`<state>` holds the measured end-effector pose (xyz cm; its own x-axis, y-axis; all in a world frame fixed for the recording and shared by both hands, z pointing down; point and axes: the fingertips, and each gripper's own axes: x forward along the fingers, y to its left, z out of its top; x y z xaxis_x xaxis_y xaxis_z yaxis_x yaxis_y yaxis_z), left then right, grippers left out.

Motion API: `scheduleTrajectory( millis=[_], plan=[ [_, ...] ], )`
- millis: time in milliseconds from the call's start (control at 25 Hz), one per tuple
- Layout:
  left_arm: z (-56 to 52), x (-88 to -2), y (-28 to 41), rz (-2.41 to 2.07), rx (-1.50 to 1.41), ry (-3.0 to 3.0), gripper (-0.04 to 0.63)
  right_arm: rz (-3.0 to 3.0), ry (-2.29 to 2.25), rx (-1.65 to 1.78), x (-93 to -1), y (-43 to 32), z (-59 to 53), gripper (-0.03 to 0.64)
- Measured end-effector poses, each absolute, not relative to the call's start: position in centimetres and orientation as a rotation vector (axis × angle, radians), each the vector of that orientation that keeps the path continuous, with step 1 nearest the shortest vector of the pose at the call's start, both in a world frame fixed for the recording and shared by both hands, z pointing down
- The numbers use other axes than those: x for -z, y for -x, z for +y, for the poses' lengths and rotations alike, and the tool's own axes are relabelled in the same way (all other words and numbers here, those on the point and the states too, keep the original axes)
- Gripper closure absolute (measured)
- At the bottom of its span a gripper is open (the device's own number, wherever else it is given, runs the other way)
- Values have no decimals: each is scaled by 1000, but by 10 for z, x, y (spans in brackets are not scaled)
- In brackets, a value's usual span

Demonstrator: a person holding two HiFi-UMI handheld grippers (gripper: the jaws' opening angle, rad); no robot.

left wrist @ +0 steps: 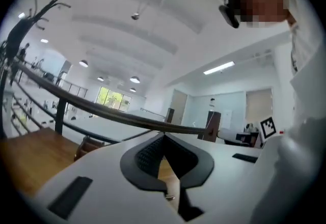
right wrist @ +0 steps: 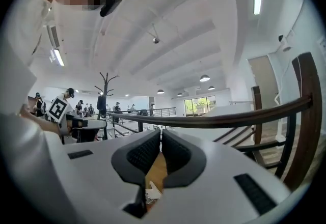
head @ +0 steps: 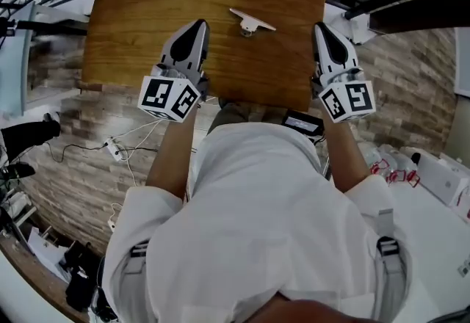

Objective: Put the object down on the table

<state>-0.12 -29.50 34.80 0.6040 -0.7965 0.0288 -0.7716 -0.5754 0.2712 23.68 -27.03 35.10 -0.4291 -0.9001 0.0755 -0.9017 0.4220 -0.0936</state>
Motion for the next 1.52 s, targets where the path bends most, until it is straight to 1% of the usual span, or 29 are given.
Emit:
scheduleTrajectory(
  millis=[160, 360, 680, 960, 1240, 1520],
  plan=[
    [-290, -333, 0, -1321, -13, -2756, 581, -2622, -1689, -159, -349, -219, -262, 589],
    [-270, -347, 1, -1308, -128, -2833, 581, -2589, -1723, -238, -369, -205, -243, 589],
    [-220, -360, 0, -1296, -94, -2796, 581, -2647, -1638, -251, -376, -184, -208, 589],
    [-150, -331, -8, -1297, -39, -2848, 581, -2727, -1580, -242, -369, -163, -149, 589],
    [-71, -334, -10, -1421, -16, -2726, 581, -2679, -1649, -367, -391, -205, -54, 589],
    [-30, -342, -5, -1402, -38, -2705, 581, -2686, -1726, -389, -388, -218, -12, 589]
  ],
)
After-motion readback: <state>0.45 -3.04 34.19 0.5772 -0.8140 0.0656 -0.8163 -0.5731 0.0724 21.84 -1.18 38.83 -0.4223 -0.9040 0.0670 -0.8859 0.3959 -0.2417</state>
